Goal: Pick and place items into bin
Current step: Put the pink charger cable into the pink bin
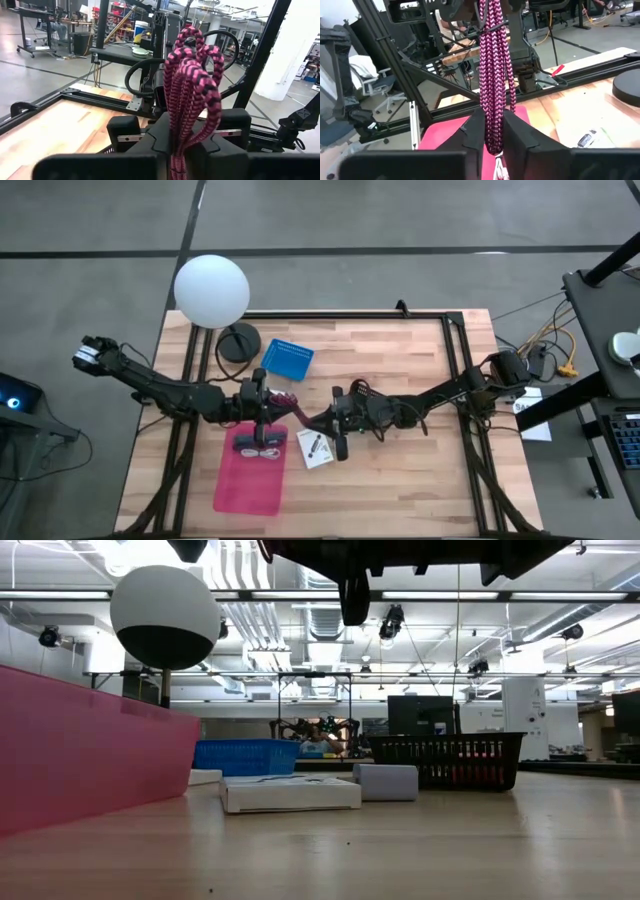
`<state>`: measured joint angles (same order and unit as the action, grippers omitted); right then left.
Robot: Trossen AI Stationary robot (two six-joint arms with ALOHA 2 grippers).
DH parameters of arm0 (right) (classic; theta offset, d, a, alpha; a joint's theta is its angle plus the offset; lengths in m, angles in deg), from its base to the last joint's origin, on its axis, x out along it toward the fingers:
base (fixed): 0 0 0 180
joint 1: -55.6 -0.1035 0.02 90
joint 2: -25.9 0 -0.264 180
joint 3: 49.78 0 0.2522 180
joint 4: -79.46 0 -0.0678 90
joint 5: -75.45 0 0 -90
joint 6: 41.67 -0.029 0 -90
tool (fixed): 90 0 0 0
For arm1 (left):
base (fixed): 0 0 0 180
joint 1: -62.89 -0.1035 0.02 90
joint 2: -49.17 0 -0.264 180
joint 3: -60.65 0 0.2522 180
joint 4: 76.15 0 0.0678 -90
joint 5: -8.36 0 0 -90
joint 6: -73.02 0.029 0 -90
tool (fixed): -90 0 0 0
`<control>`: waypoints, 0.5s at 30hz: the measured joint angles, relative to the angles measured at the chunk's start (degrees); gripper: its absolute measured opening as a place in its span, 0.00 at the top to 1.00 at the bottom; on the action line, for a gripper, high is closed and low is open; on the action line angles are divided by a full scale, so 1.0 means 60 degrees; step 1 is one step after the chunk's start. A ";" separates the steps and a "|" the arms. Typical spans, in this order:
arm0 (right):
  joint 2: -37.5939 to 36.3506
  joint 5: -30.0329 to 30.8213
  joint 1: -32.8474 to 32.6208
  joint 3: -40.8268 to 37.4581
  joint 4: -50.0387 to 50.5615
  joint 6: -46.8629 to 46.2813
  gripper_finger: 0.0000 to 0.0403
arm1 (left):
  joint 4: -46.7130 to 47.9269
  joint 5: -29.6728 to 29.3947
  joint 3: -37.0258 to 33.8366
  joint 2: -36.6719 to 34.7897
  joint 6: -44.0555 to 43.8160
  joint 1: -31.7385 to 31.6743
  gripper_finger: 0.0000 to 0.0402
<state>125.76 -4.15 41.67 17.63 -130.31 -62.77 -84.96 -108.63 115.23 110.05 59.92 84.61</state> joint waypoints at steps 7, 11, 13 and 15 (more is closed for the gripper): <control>-0.0007 0.0007 -0.0007 0.0004 0.0289 -0.0159 0.70 | 0.0192 0.0083 0.0003 -0.0134 0.0003 -0.0004 0.97; -0.0007 -0.0294 -0.0011 0.0004 0.1060 -0.0448 0.61 | 0.0386 0.0272 0.0005 -0.0256 -0.0010 0.0000 0.98; -0.0007 -0.0575 -0.0011 0.0011 0.1485 -0.0596 0.57 | 0.0756 0.0439 0.0010 -0.0327 -0.0247 0.0000 0.98; -0.0007 -0.0752 -0.0013 0.0022 0.1986 -0.0902 0.55 | 0.1463 0.0731 0.0010 -0.0409 -0.0746 0.0004 0.98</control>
<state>125.71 -8.67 41.59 17.76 -118.39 -68.18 -76.18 -104.25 115.29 107.59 55.44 84.63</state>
